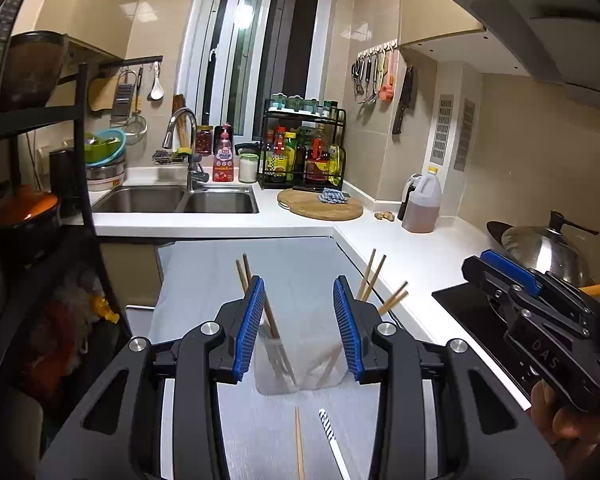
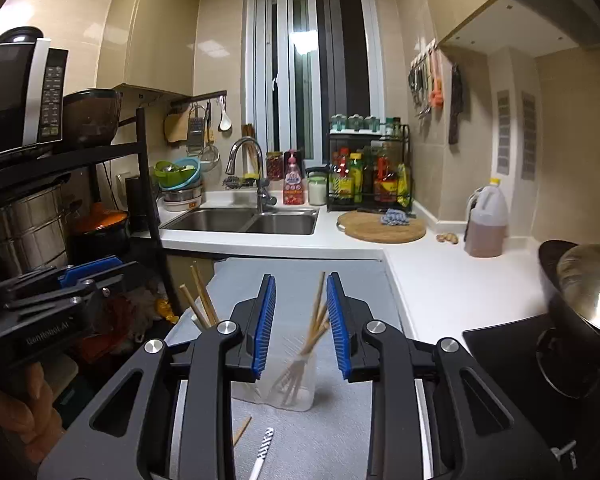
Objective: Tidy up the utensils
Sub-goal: 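Move both open tools back down toward the spoon and last chopstick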
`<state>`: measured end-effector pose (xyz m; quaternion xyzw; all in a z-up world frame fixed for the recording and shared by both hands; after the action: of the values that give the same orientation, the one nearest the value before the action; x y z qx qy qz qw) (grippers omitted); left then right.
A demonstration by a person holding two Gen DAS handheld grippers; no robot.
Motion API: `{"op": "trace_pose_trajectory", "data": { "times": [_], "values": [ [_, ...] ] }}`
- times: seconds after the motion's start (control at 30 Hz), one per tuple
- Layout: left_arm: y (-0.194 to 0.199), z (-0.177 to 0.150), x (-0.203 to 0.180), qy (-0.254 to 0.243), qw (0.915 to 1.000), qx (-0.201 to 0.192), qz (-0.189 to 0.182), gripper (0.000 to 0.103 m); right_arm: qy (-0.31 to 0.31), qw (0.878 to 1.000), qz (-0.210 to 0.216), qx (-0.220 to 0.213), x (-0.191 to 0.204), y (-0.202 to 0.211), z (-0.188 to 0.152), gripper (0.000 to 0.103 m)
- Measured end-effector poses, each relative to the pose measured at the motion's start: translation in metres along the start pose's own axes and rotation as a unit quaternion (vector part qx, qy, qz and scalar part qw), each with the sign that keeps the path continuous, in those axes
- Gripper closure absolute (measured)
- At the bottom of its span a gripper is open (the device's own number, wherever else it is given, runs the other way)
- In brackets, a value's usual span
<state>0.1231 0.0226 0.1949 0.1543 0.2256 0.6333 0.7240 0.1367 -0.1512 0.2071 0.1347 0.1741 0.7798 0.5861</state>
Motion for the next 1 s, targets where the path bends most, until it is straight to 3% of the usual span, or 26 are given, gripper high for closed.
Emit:
{"op": "trace_pose_trajectory", "data": {
  "times": [0.3, 0.5, 0.7, 0.83, 1.0],
  "values": [
    [0.018, -0.075, 0.011, 0.011, 0.9996, 0.010, 0.022, 0.068, -0.027, 0.999, -0.006, -0.016, -0.003, 0.036, -0.075, 0.075],
    [0.009, -0.128, 0.015, 0.005, 0.9988, 0.024, 0.043, 0.074, -0.053, 0.998, 0.003, 0.043, 0.000, 0.017, -0.132, 0.077],
    [0.003, -0.170, 0.017, 0.012, 0.9983, 0.032, 0.048, 0.081, -0.064, 0.994, 0.018, 0.082, 0.008, 0.003, -0.174, 0.097],
    [-0.003, -0.191, 0.022, 0.009, 0.9975, 0.047, 0.052, 0.081, -0.069, 0.991, 0.027, 0.111, 0.015, -0.008, -0.198, 0.097],
    [-0.008, -0.203, 0.038, 0.040, 0.9958, 0.064, 0.052, 0.081, -0.081, 0.984, 0.045, 0.152, 0.026, -0.023, -0.220, 0.093]
  ]
}}
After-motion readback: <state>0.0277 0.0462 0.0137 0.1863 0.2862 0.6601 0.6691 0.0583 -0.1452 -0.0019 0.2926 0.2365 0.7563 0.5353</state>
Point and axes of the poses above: each gripper's, at about its wrist camera, not at the fingertips, and y roughly against the way its jaws point, x to its left, z to its top, the point moved 2 cm from there along -y, roughly the way its jaws point, and after that the axes turned 9 degrees about x, right-handed, at the moved point
